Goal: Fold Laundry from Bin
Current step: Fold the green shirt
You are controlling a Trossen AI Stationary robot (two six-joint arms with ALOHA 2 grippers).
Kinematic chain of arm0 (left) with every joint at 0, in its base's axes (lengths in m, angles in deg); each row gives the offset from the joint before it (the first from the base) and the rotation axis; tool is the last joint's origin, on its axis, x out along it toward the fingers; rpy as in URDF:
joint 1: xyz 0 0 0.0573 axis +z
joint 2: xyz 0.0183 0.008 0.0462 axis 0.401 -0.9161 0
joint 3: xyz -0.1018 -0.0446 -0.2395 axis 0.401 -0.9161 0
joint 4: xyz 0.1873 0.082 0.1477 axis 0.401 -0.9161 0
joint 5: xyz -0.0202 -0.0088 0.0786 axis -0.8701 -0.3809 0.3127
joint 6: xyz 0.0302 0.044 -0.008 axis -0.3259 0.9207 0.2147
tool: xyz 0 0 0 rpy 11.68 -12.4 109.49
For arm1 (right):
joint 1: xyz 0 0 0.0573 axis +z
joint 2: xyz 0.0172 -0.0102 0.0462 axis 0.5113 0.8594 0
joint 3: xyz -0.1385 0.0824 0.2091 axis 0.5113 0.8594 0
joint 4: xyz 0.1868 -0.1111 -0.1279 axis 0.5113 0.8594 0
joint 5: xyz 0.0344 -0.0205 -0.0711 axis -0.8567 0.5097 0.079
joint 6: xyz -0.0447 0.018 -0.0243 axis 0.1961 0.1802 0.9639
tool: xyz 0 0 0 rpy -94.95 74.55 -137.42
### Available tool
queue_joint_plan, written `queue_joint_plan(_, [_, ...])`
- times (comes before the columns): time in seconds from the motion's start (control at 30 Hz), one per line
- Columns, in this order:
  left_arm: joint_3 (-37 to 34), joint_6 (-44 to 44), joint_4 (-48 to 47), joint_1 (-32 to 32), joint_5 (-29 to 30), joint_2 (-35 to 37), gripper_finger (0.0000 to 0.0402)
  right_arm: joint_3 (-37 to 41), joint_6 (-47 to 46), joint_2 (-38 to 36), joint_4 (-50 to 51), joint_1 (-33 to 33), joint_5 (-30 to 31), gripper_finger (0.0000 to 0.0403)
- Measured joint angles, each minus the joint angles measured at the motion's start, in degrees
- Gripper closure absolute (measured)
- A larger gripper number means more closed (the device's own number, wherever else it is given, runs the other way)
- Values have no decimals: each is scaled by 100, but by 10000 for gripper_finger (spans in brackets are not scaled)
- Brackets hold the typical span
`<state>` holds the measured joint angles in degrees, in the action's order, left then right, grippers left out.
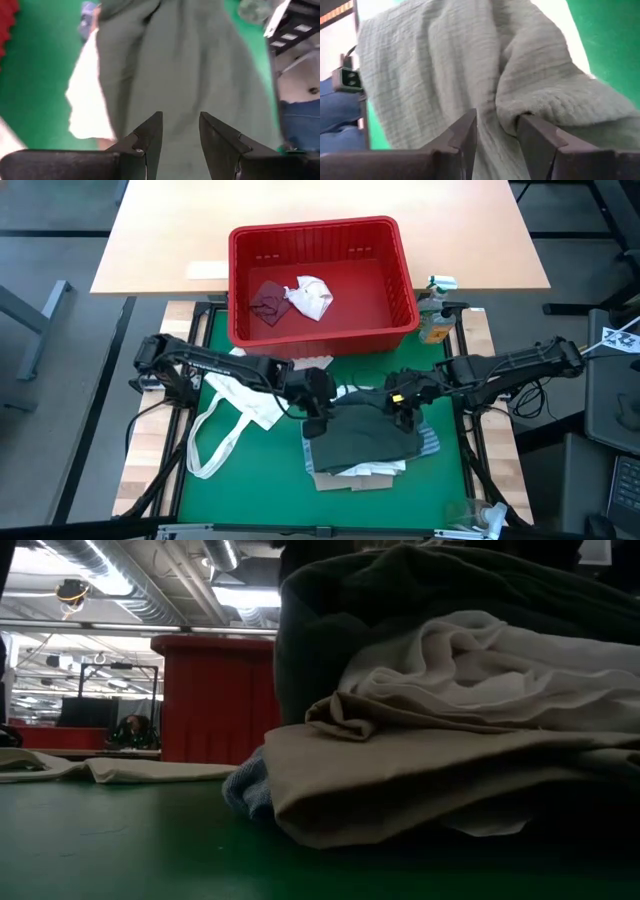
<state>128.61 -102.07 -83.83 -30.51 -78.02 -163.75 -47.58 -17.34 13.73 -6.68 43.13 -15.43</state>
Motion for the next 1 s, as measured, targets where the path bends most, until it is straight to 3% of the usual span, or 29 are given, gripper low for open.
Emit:
queue_joint_plan(0.37, [4, -15, 651, -693, 7, -691, 278, -2, 0, 129, 40, 23, -252, 267])
queue_joint_plan(0.63, [4, 12, 926, -882, -280, -1230, 278, 332, 189, 435, -32, 499, -70, 267])
queue_joint_plan(1.0, [4, 14, 1005, -616, -967, -910, 278, 370, 60, 572, 8, 560, -181, 267])
